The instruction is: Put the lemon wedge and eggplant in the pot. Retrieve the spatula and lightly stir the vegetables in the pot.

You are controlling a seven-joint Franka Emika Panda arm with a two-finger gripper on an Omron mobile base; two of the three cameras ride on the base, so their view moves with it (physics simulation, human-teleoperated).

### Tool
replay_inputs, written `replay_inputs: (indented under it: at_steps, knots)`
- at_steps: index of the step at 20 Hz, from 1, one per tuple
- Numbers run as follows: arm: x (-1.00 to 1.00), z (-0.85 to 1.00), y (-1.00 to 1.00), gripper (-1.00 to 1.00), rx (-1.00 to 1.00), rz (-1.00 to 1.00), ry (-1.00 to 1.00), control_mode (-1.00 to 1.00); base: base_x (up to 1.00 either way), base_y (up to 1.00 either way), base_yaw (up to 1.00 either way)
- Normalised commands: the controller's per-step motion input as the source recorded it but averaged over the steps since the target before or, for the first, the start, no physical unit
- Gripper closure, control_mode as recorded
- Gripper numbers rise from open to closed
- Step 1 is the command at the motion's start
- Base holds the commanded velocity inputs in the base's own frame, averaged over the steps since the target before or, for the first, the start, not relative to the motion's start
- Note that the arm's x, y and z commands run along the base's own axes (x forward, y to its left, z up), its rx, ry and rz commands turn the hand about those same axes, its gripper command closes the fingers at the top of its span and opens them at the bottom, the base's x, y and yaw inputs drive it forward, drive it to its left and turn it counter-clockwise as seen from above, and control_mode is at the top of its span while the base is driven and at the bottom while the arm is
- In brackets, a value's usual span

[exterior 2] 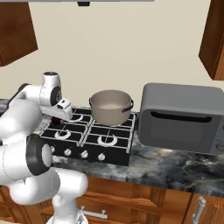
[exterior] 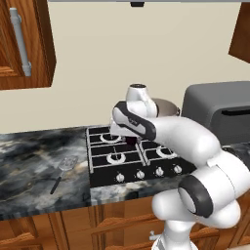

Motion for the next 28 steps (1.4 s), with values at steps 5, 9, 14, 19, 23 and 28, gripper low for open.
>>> replay_inputs:
  at_steps: [5, 9, 14, 19, 23, 28]
  knots:
    - [0.75, 0.19, -0.65, 1.00, 0.00, 0.00, 0.00, -1.00, 0.00, 0.00, 0.00]
    - [0.78, 0.12, -0.63, 1.00, 0.00, 0.01, 0.00, -1.00, 0.00, 0.00, 0.00]
    - [0.76, 0.13, -0.61, 1.00, 0.05, 0.04, 0.00, -1.00, 0.00, 0.00, 0.00]
    - [0.46, 0.04, -0.42, 1.00, 0.02, 0.07, -0.21, -1.00, 0.00, 0.00, 0.00]
    - [0.33, 0.01, -0.39, 1.00, 0.00, 0.11, -0.31, -1.00, 0.00, 0.00, 0.00]
    - [0.48, -0.01, -0.36, 1.00, 0.00, 0.11, -0.16, -1.00, 0.00, 0.00, 0.00]
